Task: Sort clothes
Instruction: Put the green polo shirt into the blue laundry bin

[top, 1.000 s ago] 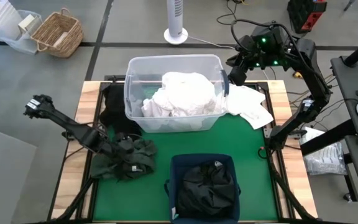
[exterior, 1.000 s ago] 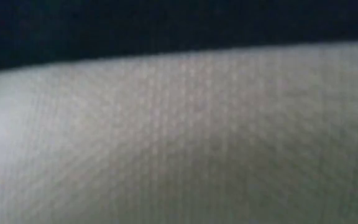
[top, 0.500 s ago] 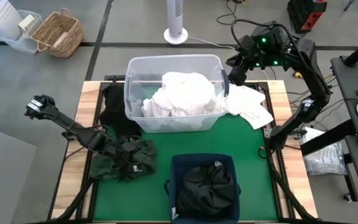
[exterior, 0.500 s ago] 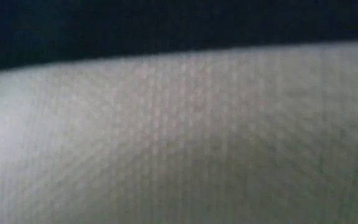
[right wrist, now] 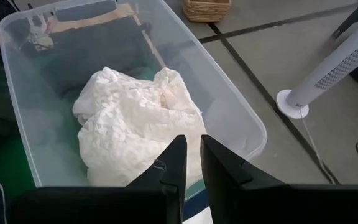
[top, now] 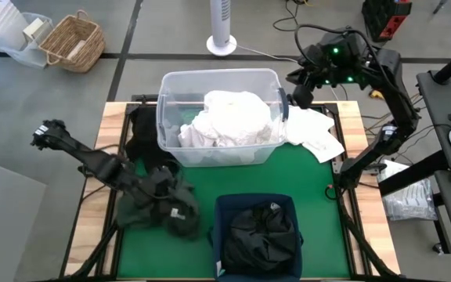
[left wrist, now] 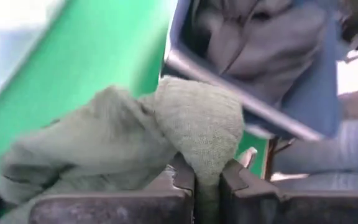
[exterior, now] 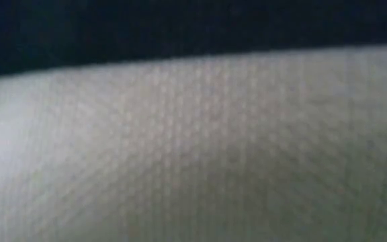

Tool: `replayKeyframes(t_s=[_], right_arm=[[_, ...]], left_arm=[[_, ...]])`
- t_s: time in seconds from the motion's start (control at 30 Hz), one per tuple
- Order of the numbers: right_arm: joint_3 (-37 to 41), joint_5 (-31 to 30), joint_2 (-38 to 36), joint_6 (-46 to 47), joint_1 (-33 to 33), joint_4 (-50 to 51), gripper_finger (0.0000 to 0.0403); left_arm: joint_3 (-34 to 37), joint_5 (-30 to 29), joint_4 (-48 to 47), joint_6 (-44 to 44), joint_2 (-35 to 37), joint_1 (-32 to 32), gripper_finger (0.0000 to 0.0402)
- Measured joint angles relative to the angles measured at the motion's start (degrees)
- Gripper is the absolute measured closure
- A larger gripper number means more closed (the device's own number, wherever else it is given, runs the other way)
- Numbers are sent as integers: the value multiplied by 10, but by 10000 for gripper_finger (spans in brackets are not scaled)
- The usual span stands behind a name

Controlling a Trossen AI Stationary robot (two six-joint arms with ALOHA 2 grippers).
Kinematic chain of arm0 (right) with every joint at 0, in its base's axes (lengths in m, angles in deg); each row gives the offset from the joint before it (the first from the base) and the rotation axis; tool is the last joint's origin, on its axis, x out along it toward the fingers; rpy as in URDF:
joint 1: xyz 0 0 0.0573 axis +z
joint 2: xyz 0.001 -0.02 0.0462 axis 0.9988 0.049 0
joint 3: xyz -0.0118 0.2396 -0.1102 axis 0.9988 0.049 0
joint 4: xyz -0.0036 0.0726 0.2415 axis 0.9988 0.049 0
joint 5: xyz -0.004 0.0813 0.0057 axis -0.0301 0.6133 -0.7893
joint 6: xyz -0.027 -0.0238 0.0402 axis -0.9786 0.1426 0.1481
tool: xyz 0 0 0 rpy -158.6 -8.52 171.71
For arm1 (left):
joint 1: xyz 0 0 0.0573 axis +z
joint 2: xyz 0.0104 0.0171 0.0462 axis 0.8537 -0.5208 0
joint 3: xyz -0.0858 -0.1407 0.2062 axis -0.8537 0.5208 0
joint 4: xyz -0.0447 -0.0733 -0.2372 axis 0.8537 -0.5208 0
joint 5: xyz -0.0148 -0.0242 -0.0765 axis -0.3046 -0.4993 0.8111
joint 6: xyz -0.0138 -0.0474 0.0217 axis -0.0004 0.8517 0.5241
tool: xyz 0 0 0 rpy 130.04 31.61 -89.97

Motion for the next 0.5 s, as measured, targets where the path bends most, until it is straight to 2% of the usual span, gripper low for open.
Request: replayKeyframes(t_s=[0.23, 0.37, 0.5], right_arm=[[0, 0, -6, -9, 0, 0, 364], [0, 1, -12, -3, 0, 0, 364], [1, 1, -30, 29, 0, 1, 364]], left_arm=[[-167, -72, -94, -19, -10, -14, 401], [-279, -130, -134, -93, -40, -21, 401], [-396, -159, -197, -162, -87, -21, 401]])
